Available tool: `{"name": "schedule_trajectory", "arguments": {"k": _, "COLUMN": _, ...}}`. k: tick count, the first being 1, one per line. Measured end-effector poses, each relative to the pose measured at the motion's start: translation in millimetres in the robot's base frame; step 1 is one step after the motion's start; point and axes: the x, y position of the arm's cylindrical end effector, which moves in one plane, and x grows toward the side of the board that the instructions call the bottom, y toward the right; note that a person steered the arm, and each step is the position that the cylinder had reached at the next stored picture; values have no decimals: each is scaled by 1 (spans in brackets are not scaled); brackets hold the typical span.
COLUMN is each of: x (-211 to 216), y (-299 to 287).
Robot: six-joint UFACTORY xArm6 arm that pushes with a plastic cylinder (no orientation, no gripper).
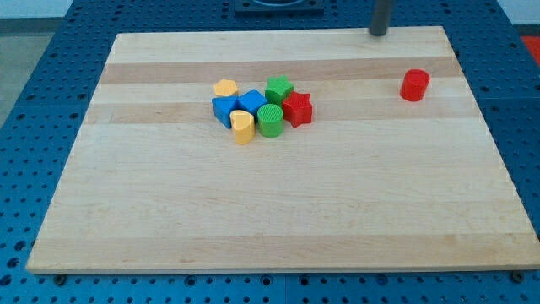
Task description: Move red circle into green star
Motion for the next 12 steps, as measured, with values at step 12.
{"name": "schedule_trajectory", "arguments": {"k": 12, "x": 161, "y": 49}}
